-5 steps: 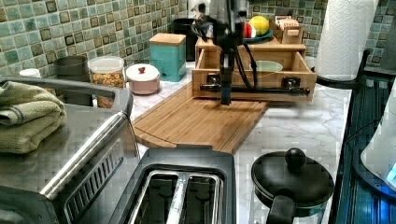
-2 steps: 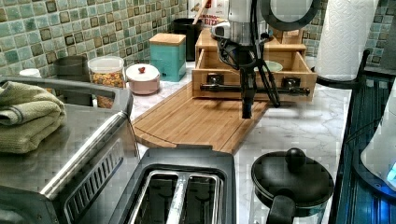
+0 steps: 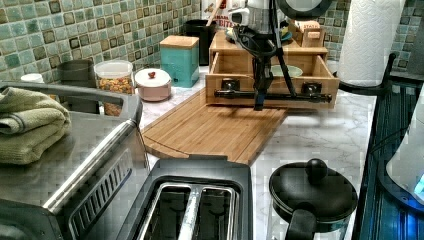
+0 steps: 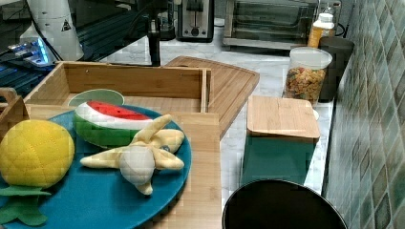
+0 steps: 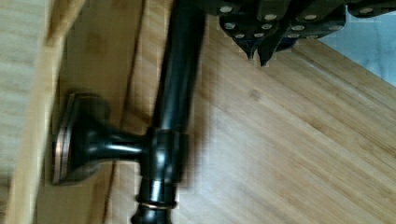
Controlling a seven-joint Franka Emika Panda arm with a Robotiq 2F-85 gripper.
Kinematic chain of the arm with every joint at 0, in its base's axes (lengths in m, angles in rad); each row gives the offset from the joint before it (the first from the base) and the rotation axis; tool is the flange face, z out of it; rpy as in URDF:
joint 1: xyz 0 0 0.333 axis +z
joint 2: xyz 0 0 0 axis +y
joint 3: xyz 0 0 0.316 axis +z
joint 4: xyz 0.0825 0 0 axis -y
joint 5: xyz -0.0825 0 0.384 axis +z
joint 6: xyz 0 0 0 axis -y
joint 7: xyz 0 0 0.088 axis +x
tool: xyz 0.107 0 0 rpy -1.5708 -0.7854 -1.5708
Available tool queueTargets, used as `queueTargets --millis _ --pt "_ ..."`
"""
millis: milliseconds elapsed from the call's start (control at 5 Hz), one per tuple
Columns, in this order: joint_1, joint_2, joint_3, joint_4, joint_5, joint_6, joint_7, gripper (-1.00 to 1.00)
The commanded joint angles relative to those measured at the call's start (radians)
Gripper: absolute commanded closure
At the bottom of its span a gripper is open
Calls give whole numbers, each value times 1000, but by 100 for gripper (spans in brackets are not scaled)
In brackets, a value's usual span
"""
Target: Close the drawer.
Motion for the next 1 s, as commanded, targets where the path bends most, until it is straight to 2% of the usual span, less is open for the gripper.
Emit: queueTargets --millis 200,600,1000 --pt "-25 120 -87 91 47 -2 -163 100" --pt "-65 162 -118 170 46 -23 -179 100" --pt "-128 218 -172 295 37 -33 -220 100"
